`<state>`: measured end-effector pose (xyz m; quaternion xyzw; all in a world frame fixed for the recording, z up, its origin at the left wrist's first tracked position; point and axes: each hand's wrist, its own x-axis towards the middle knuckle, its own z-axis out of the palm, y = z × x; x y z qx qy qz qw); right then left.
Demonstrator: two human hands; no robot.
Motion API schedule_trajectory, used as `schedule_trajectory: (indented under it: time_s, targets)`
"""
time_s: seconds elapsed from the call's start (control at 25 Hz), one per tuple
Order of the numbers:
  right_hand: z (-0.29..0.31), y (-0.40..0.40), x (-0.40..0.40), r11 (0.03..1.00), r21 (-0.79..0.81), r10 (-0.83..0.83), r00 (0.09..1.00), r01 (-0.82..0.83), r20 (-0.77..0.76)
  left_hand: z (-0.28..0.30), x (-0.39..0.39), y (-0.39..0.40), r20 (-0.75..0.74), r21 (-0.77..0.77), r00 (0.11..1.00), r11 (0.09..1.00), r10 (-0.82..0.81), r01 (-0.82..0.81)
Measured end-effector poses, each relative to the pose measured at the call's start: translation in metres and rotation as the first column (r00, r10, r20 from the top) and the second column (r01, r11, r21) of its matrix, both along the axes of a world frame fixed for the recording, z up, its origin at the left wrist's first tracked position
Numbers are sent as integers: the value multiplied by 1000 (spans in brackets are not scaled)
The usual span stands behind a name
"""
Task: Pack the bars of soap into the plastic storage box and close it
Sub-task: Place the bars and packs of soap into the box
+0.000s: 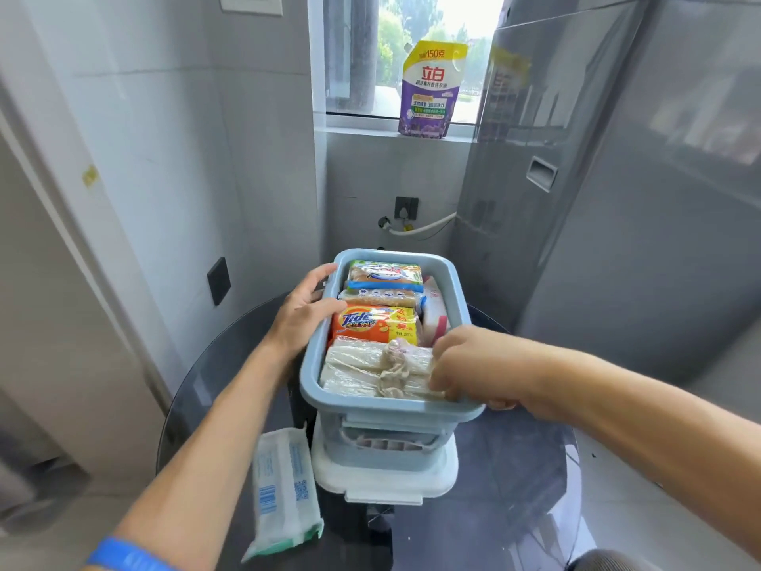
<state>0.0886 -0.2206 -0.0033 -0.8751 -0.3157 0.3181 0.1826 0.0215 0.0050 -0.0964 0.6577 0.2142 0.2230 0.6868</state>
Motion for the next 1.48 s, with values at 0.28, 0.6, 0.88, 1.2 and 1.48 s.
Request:
schedule_trajectory:
  time_s: [0.28,0.6,0.88,1.2,1.48]
  targets:
    - [3,-19,-14,958,-40,286,933,-284,220,-18,-64,1,-841,462,507,735,186,497]
    - [-9,-15,-10,933,-30,343,858,-359,383,-41,-71,-31,-925,293,372,767,76,571]
    - [-22,-28,-3,945,202,111,835,-256,540,-33,-90,7,-647,535,657,845,387,29]
    - [3,-34,37,714,689,-40,974,-127,222,78,-105,-2,228,-94,939,966,256,-241]
    - [11,-3,42,769,612,-33,946,-182,323,97,16,-101,152,70,965,976,-214,205]
